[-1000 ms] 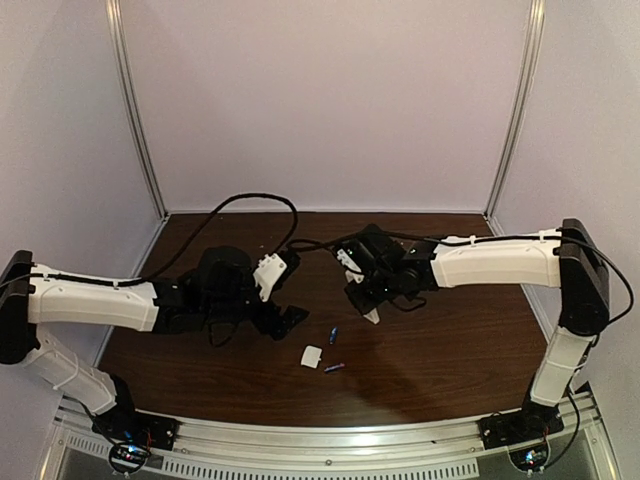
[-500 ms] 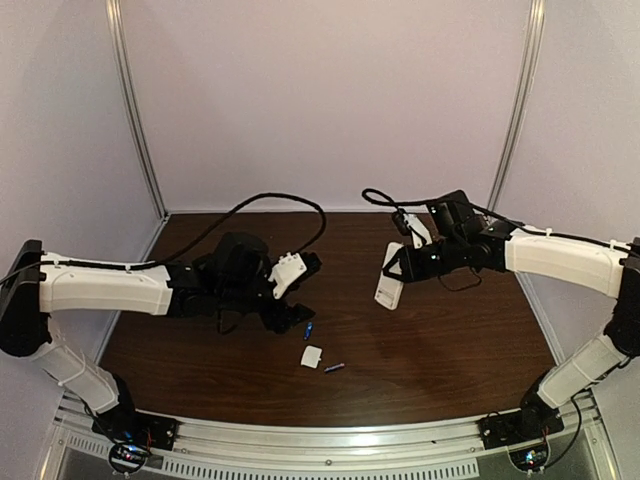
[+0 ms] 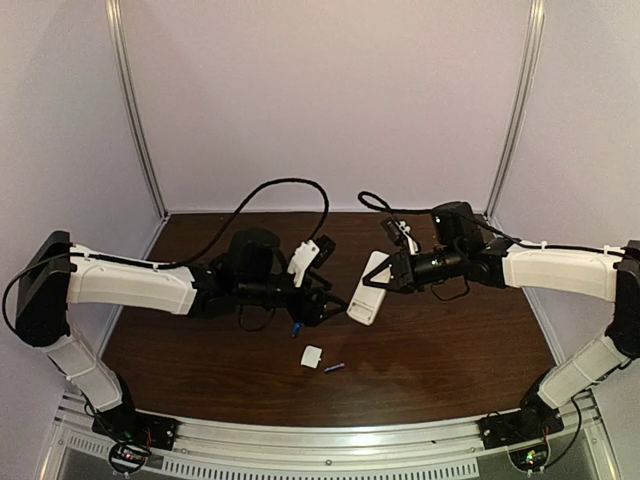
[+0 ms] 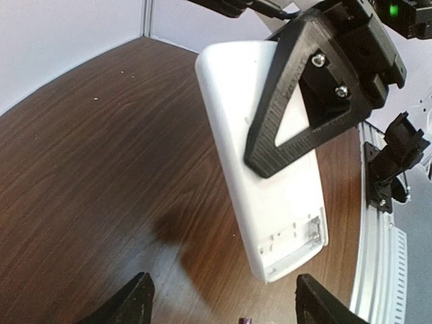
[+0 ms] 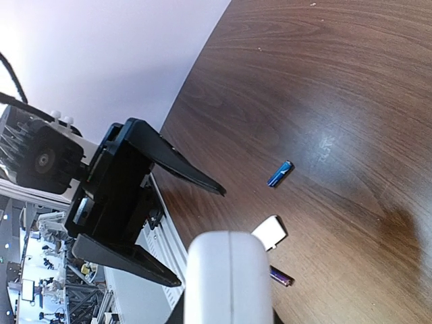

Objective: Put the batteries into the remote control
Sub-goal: Pass from the right arm to the left

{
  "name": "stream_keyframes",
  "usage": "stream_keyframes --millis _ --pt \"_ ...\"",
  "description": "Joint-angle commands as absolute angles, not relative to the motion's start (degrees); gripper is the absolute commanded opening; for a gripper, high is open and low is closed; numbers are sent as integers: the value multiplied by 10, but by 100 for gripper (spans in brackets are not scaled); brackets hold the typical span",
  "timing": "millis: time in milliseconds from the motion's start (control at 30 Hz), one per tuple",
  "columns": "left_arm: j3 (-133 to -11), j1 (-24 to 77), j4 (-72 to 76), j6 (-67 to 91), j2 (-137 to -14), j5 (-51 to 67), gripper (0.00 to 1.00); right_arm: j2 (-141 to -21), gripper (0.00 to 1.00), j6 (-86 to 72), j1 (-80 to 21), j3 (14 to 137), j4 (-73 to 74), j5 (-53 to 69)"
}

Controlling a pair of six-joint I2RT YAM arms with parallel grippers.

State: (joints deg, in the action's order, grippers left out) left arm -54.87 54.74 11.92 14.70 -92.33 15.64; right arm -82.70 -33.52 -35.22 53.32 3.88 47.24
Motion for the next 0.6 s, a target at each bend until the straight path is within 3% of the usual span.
stream_keyframes --millis 0,333,433,567 --pt "-546 547 217 211 -935 223 71 -833 0 -357 -363 548 2 513" --pt "-542 546 282 267 -971 284 57 -847 3 -372 -371 558 -43 547" --pt "-537 547 312 297 -977 301 50 -849 3 -368 -375 561 -45 555" --pt "-509 546 383 343 -979 322 31 -847 3 -371 -374 559 -63 565"
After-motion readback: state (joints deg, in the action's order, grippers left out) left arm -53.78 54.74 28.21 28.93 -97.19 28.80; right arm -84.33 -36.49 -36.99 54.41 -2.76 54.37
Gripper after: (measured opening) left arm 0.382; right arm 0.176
